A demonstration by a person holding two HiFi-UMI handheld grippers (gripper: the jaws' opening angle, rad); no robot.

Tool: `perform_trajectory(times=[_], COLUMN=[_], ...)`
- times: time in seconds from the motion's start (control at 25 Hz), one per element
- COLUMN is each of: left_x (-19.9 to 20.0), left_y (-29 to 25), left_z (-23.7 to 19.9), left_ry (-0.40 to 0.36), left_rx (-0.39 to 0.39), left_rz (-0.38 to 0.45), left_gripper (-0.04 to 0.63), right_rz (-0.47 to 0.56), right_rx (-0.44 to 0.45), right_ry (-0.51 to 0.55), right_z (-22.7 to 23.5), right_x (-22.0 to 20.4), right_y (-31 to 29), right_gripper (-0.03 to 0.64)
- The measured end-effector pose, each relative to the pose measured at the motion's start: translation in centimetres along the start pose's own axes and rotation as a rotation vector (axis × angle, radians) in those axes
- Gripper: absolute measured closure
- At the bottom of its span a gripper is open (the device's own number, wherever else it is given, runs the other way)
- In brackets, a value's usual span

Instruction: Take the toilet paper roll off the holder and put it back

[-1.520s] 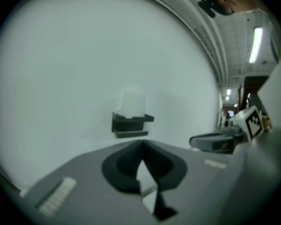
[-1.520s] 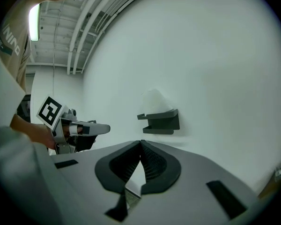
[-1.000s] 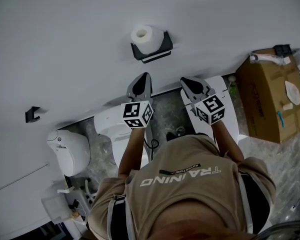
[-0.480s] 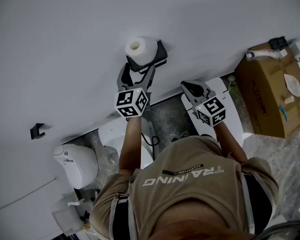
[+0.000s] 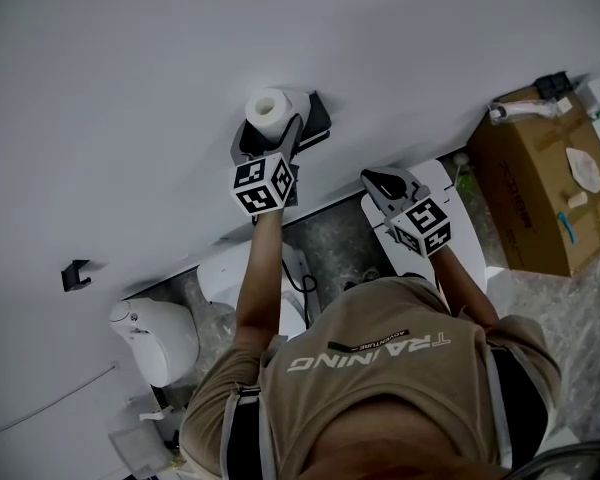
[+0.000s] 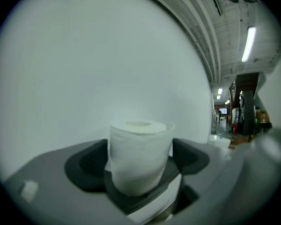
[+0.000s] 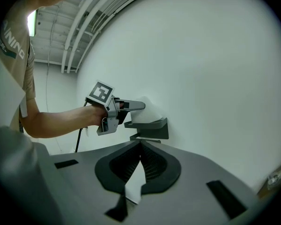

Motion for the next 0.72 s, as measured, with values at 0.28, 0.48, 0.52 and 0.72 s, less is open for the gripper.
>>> perform_trajectory(times=[0.28, 0.48, 0.52, 0.72], left_x=[-0.3, -0.4, -0.3, 0.0], left_y=[-1.3, -1.3, -1.3, -0.6], left_z=[-1.0, -1.1, -1.1, -0.6], left_ry=[-0.008, -0.023, -0.025, -0.018], left_rx=[0.058, 0.067, 0.063, 0.037], left_rz=[-0.044, -0.046, -0.045, -0.02], left_gripper=[0.173, 0.206, 0.207, 0.21], right_rz=[-0.016, -0.026, -0.027, -0.03], right_rx=[0.016, 0.029, 0.029, 0.022], right_ry=[0.017, 0.02, 0.019, 0.014], right_z=[0.2, -0.1, -0.2, -0.5], right_x=[0.5, 0.3, 0.3, -0.1], right_y=[-1.1, -1.6, -1.6, -1.4], right_gripper=[0.604, 0.606, 0.606, 0.606])
Point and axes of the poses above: the fingertips, and each gripper's own axes: y backward along the fingers, z to its right, x out of its top, the point moved 1 cm from there along y, backward along the fingers, and after that the axes turned 4 degrees about -y, right-handed, at the moved point
